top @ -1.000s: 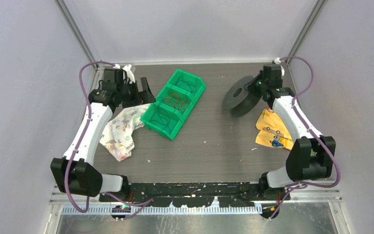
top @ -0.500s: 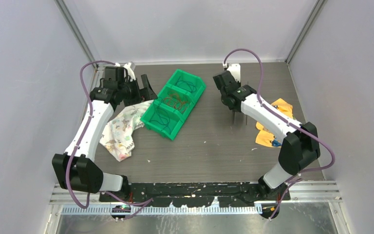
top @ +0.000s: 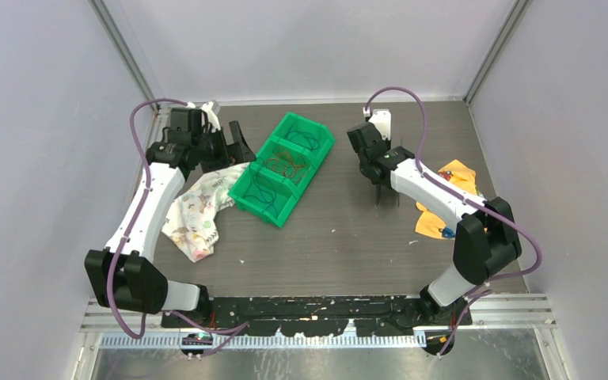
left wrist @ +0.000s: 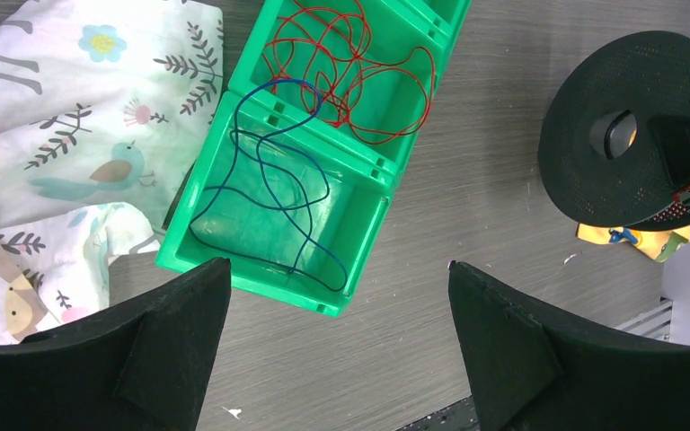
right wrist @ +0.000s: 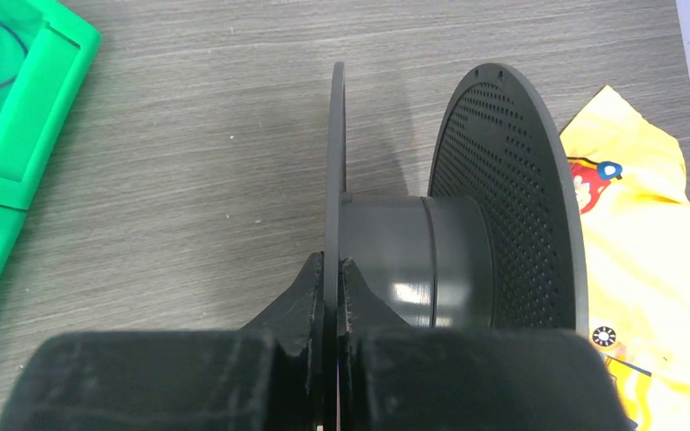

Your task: Wrap the cables

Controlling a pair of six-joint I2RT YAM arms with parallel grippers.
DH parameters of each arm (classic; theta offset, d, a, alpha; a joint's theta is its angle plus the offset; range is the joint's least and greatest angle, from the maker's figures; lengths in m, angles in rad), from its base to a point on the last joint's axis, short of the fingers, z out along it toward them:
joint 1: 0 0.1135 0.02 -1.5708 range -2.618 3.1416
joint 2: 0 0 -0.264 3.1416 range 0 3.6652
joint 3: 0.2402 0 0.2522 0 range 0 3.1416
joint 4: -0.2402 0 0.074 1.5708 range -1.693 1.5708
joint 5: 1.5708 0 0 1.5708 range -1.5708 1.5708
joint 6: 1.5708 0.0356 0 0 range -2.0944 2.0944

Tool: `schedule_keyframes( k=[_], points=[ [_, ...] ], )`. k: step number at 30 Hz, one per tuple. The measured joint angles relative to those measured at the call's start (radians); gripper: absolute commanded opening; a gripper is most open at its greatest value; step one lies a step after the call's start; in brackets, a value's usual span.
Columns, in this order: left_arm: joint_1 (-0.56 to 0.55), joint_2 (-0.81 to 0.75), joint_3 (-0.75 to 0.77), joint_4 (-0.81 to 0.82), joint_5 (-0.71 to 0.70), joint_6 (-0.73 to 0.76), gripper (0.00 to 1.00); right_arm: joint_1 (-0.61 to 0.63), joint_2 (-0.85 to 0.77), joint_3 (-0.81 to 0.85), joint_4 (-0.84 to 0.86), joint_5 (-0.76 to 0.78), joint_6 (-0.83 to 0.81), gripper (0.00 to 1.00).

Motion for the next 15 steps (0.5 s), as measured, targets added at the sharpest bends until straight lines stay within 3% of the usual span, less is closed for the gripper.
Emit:
schedule_keyframes(
  k=[5,6,9,11,15],
  points=[
    [0.000,-0.001,0.000,-0.003,0.001,0.001,0.92,-0.029,-0.022,-0.043,0.086,-0.019,0.014,0.01],
    [0.000,-0.001,0.000,-0.004,0.002,0.002,0.93,-0.040,-0.031,-0.053,0.099,-0.029,0.023,0.05],
    [0.000,-0.001,0.000,-0.008,0.011,0.004,0.93,-0.076,-0.055,-0.078,0.129,-0.068,0.051,0.33],
    [0.000,-0.001,0.000,-0.008,0.026,0.007,0.94,-0.097,-0.067,-0.093,0.142,-0.090,0.066,0.47],
    [0.000,-0.001,0.000,-0.011,0.051,0.012,0.93,-0.106,-0.074,-0.103,0.150,-0.115,0.080,0.55]
  ],
)
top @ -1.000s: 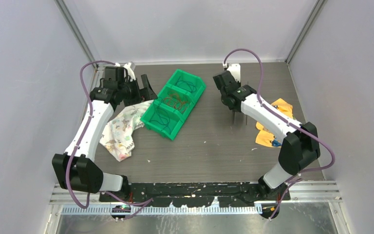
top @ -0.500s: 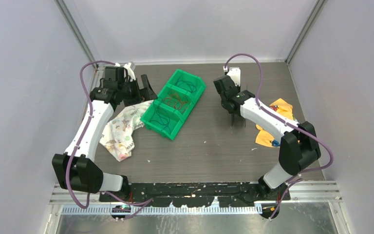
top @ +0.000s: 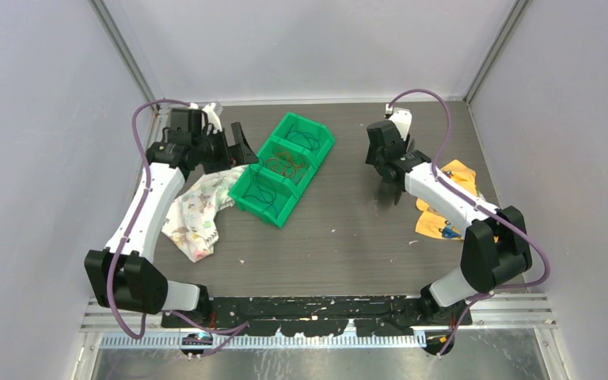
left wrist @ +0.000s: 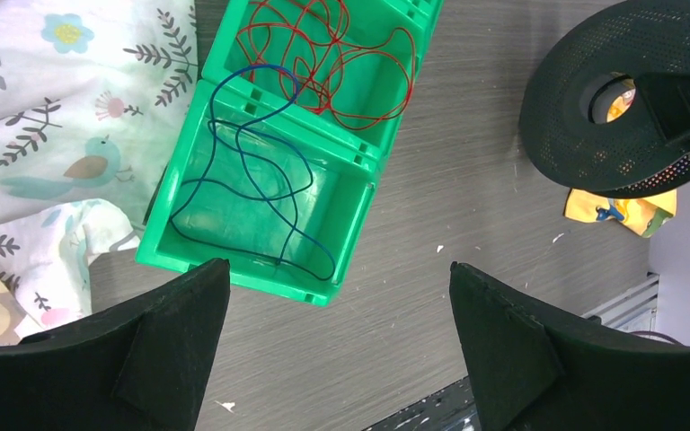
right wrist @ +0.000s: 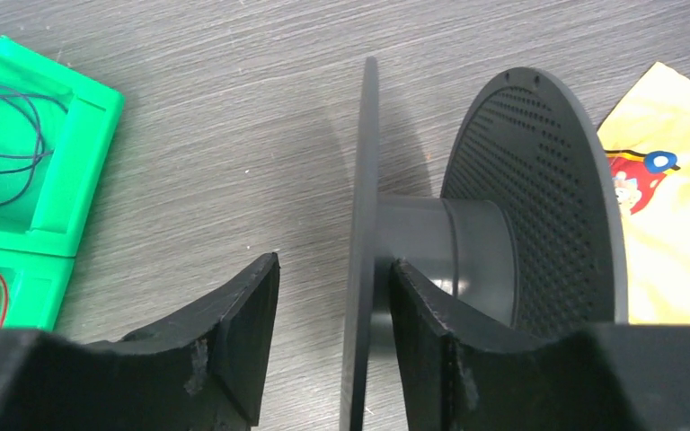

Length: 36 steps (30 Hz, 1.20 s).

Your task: Wrap the cables

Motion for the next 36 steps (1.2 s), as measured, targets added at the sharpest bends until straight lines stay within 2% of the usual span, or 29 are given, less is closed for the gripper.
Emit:
schedule_keyframes(
  k=[6,13,20,29,33,36],
  points=[
    [-0.016,0.007,0.034,-0.057,-0.003,0.032,0.94,0.003,-0.026,0.000,-0.013,-0.027,0.002,0.66],
    [-0.067,0.029,0.085,-0.079,-0.012,0.060,0.95,0.003,-0.100,0.048,-0.064,-0.025,-0.005,0.67],
    [-0.136,0.090,0.113,-0.103,-0.069,0.087,1.00,0.002,-0.212,0.041,-0.080,0.058,-0.029,0.71],
    [-0.253,0.212,0.263,-0.126,-0.151,0.119,1.00,-0.101,-0.239,-0.001,-0.187,0.072,-0.031,0.81],
    [-0.308,0.374,0.445,-0.134,-0.246,0.117,1.00,-0.114,-0.237,-0.022,-0.225,0.039,-0.018,0.82],
    [-0.338,0.560,0.660,-0.140,-0.306,0.131,0.85,-0.115,-0.238,-0.019,-0.227,0.031,-0.011,0.82]
  ],
)
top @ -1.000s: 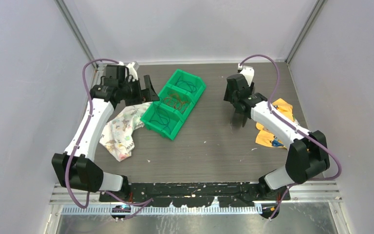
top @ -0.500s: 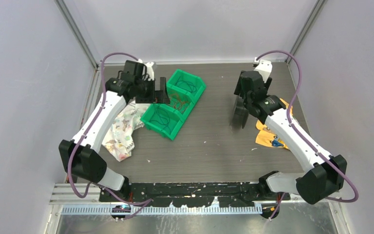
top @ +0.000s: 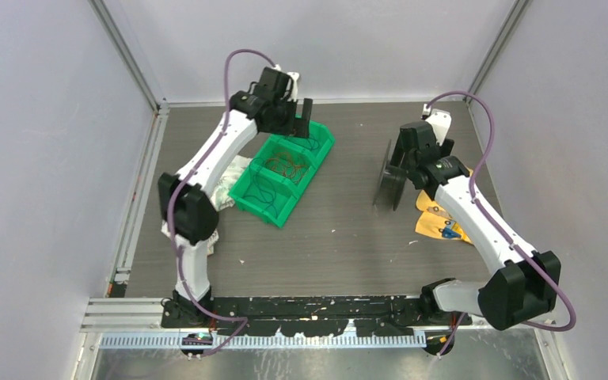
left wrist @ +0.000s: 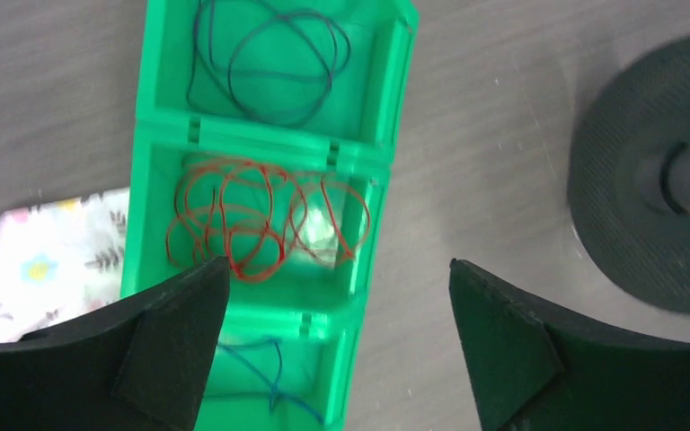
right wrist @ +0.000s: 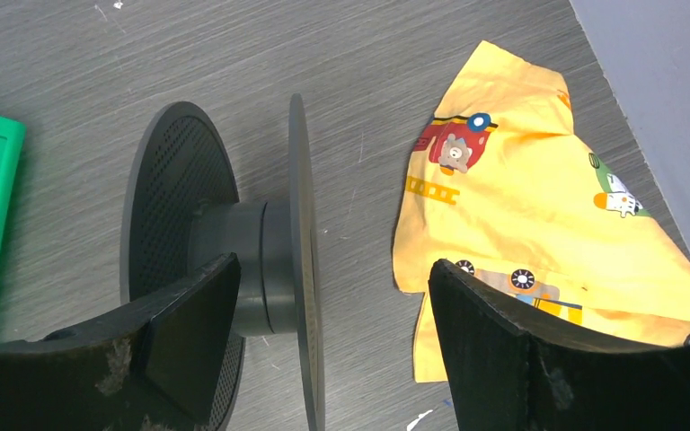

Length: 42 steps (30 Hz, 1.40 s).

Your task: Wrap the cables

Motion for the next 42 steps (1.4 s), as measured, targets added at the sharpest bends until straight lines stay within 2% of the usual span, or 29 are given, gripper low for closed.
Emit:
schedule_keyframes(
  k=[3,5,7,9,10,18,25,36,38,42],
  points=[
    [-0.016,0.172,0.195,-0.031,-0.057,0.016,0.66,0.000,-0.015,0.001,-0.003,-0.002,0.002,0.82],
    [-0.019,0.263,0.296,-0.046,-0.097,0.025,0.61,0.000,-0.043,0.001,-0.004,-0.002,-0.002,0.82],
    [-0.021,0.358,0.397,-0.059,-0.151,0.036,0.63,0.000,-0.081,0.006,-0.007,0.005,-0.008,0.82],
    [-0.021,0.421,0.452,-0.061,-0.194,0.045,0.72,0.000,-0.109,0.017,-0.012,0.013,-0.014,0.82],
    [-0.021,0.444,0.468,-0.057,-0.214,0.048,0.74,-0.001,-0.122,0.024,-0.014,0.018,-0.018,0.82],
    [-0.024,0.594,0.529,0.027,-0.333,0.034,0.63,-0.046,-0.153,0.056,-0.047,0.048,-0.055,0.82],
    [-0.040,0.654,0.529,0.114,-0.399,0.042,0.63,-0.078,-0.153,0.072,-0.105,0.046,-0.078,0.82],
    [-0.043,0.710,0.529,0.225,-0.441,0.044,0.56,-0.080,-0.153,0.091,-0.151,0.040,-0.098,0.82],
    [-0.043,0.722,0.529,0.226,-0.441,0.044,0.44,-0.083,-0.153,0.091,-0.156,0.040,-0.101,0.82],
    [-0.043,0.731,0.529,0.222,-0.441,0.039,0.05,-0.085,-0.153,0.091,-0.161,0.040,-0.101,0.82]
  ],
)
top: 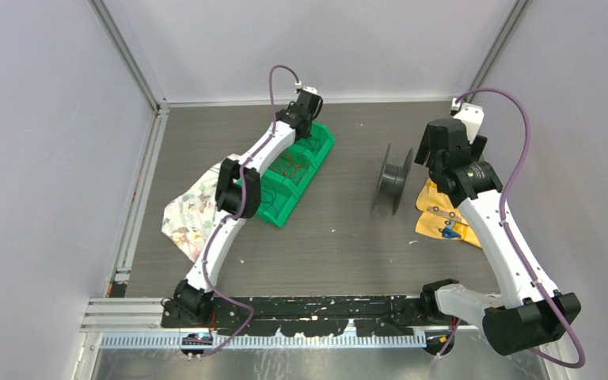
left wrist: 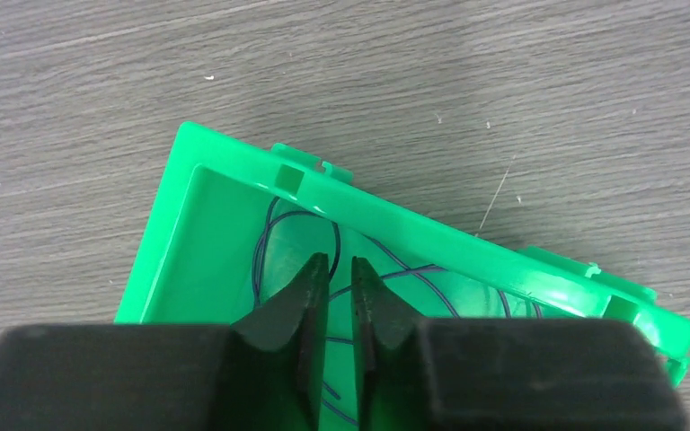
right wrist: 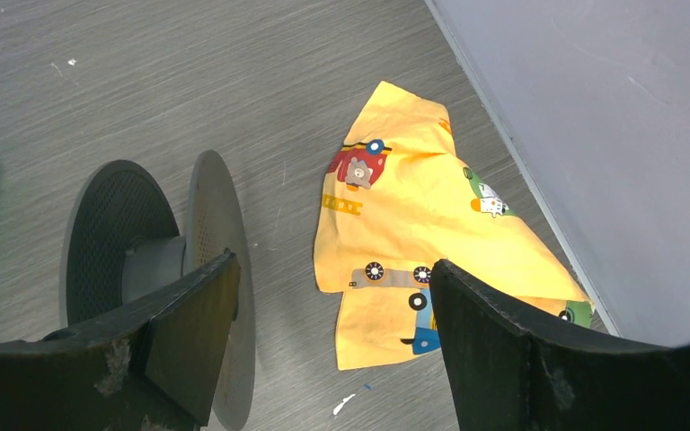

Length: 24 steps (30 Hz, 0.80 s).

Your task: Wrap the cables

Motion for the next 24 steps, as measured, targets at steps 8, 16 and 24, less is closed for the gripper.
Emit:
schedule_keyframes(
  k=[8,16,24],
  points=[
    [-0.009,-0.071,-0.103,0.045,0.002,0.050,0.01,-0.001,0.005,0.015,-0.003,-0.003,0.000,0.82],
    [-0.015,-0.284,-0.136,0.045,0.026,0.122,0.01,-0.001,0.006,0.024,0.003,-0.025,0.006,0.82],
    [-0.015,-0.512,-0.228,0.056,0.109,0.149,0.39,-0.001,0.016,0.025,0.013,-0.069,0.029,0.82]
  ],
)
